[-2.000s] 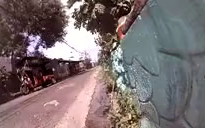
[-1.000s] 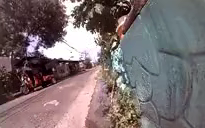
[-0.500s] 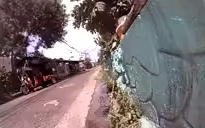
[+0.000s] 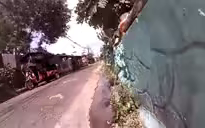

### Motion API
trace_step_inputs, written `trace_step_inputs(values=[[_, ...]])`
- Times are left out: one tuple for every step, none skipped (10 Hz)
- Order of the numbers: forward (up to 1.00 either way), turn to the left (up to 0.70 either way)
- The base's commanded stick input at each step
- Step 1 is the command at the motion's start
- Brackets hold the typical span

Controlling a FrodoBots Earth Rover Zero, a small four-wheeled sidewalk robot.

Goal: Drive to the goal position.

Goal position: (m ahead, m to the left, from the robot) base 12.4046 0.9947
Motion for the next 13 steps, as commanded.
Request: trace_step_inputs(values=[[-0.7, -0.27], [-0.7, -0.27], [-0.7, -0.27], [-0.7, -0.27], [-0.7, -0.27], [-0.4, -0.16], [-0.08, -0.03], [0.7, 0.1], [0.7, 0.23], [0.7, 0.27], [0.7, 0.27], [0.7, 0.27], [0.7, 0.27]])
